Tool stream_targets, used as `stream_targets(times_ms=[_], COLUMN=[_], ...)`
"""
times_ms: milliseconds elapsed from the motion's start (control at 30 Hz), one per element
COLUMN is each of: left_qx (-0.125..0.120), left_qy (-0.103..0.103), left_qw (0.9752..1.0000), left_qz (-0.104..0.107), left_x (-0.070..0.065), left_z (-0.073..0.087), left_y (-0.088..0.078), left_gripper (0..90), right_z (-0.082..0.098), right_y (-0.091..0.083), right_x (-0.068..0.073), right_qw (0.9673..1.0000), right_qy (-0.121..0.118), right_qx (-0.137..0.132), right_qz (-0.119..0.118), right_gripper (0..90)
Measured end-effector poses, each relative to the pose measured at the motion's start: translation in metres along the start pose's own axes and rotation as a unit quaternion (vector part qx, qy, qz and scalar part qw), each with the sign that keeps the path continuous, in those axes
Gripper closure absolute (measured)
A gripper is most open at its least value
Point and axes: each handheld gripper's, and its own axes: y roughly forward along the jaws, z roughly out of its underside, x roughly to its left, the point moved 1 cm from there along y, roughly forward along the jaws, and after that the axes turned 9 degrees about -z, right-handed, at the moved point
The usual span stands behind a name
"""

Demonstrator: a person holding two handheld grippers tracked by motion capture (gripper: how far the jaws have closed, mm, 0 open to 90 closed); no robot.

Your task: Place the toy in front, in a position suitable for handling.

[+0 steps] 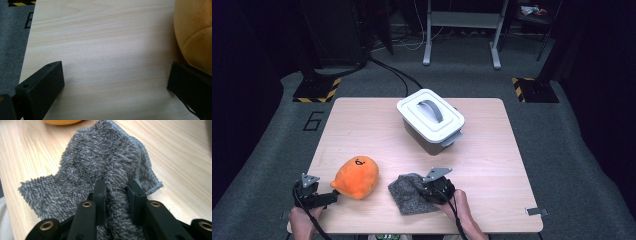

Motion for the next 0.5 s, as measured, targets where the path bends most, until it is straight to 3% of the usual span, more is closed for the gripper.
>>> stream_targets(times_ms=[500], left_qx=[0.000], left_qy=[0.000], left_qw=[1.0000], left_qz=[0.000], left_x=[0.000], left_z=[0.000], left_y=[0.000], left_gripper=[0.1], right_z=[0.007], right_y=[-0.028], right_x=[-0.007], right_qw=[0.9996], right_qy=[0.010], right_qx=[-0.009], right_qz=[0.025], right_gripper=[71.4])
